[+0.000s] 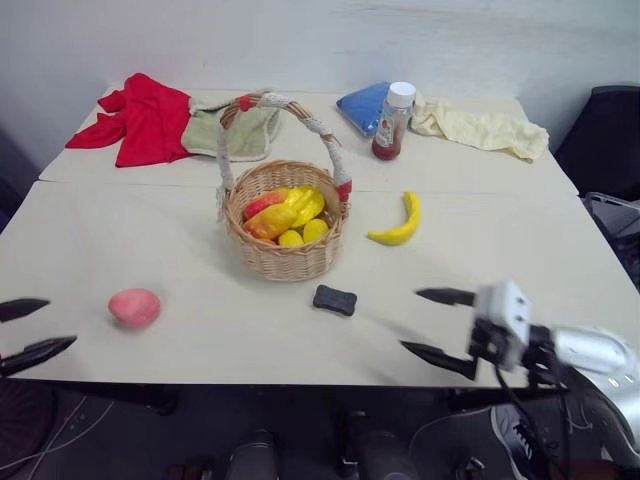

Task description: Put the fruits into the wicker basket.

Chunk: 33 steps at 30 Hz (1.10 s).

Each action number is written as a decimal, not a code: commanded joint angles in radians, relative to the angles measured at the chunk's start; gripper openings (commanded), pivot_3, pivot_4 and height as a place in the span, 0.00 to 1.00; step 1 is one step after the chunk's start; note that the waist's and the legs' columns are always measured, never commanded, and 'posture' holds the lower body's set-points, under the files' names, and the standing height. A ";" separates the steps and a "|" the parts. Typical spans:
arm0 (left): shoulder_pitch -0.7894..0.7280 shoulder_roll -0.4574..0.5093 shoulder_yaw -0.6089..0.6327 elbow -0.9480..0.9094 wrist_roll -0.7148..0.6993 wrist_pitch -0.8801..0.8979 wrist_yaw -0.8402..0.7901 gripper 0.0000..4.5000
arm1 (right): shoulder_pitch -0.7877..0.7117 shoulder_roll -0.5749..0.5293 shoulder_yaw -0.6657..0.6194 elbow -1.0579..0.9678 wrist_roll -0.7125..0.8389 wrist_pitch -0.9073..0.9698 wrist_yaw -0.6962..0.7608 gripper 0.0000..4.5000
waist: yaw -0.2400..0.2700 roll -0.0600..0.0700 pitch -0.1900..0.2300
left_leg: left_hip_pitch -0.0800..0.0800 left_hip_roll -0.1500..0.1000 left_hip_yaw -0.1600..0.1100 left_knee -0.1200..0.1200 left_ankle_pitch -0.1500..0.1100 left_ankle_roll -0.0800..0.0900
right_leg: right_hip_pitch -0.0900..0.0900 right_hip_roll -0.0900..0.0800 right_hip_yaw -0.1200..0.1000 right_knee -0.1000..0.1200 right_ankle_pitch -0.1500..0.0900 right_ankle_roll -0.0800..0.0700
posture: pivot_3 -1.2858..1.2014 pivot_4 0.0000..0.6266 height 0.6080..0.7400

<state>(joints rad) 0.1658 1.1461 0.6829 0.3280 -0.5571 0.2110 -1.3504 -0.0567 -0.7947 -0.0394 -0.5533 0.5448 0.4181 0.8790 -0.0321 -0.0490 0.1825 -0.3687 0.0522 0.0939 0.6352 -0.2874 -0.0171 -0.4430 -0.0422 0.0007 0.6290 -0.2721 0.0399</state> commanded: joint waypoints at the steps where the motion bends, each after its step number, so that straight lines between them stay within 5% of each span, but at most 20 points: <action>1: -0.009 -0.009 0.020 -0.230 -0.148 0.167 -0.031 0.99 | -0.141 0.069 0.178 0.003 -0.067 0.156 -0.089 1.00 | 0.000 -0.001 -0.001 | 0.000 0.000 0.000 -0.001 0.000 0.000 | 0.000 0.000 0.000 0.000 0.000 0.000 | 0.52 0.24 1.00; 7: -0.020 -0.083 -0.050 -0.552 -0.243 0.300 0.050 0.99 | -0.335 0.228 0.346 0.192 -0.206 0.232 -0.194 1.00 | 0.001 0.000 0.000 | -0.004 -0.001 0.001 0.001 -0.003 -0.002 | -0.002 -0.001 0.001 0.000 -0.001 0.000 | 0.52 0.24 1.00; 13: -0.049 -0.148 -0.095 -0.638 -0.244 0.317 0.105 0.99 | -0.377 0.263 0.455 0.342 -0.311 0.175 -0.135 1.00 | 0.001 0.000 -0.001 | -0.003 -0.001 0.001 0.002 -0.003 -0.001 | -0.002 0.001 0.001 0.001 0.000 0.001 | 0.52 0.24 1.00; 15: -0.060 -0.156 -0.105 -0.663 -0.260 0.330 0.115 1.00 | -0.372 0.278 0.457 0.368 -0.309 0.161 -0.111 0.92 | -0.001 -0.001 -0.001 | -0.002 -0.001 0.002 0.003 -0.003 -0.002 | -0.002 0.002 0.002 0.002 0.000 0.001 | 0.52 0.24 1.00; 24: -0.205 -0.203 -0.244 -0.749 -0.323 0.376 0.182 1.00 | -0.284 0.257 0.281 0.303 -0.211 0.105 -0.035 0.30 | 0.006 -0.001 -0.001 | -0.002 -0.001 0.001 0.011 -0.003 -0.002 | -0.001 0.003 0.002 0.009 0.000 0.001 | 0.52 0.24 1.00; 30: -0.290 -0.267 -0.354 -0.749 -0.319 0.382 0.213 1.00 | -0.067 0.138 -0.064 0.116 -0.017 0.100 0.038 0.27 | 0.007 0.000 -0.001 | -0.003 -0.002 0.000 0.012 -0.003 -0.002 | -0.001 0.003 0.003 0.008 0.000 0.003 | 0.52 0.24 1.00; 33: -0.344 -0.308 -0.398 -0.754 -0.297 0.348 0.229 1.00 | -0.001 -0.024 -0.208 0.255 -0.086 0.043 0.096 0.27 | 0.006 0.000 -0.001 | -0.002 -0.003 0.001 0.013 -0.003 -0.002 | 0.001 0.003 0.003 0.008 0.001 0.004 | 0.52 0.24 1.00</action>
<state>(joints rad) -0.1421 0.8566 0.2976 -0.3915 -0.8566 0.5915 -1.1345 -0.0683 -0.7531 -0.1481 -0.3727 0.4904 0.5078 0.9400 -0.0258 -0.0491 0.1818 -0.3700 0.0476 0.0947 0.6481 -0.2908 -0.0187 -0.4416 -0.0392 0.0045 0.6365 -0.2715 0.0440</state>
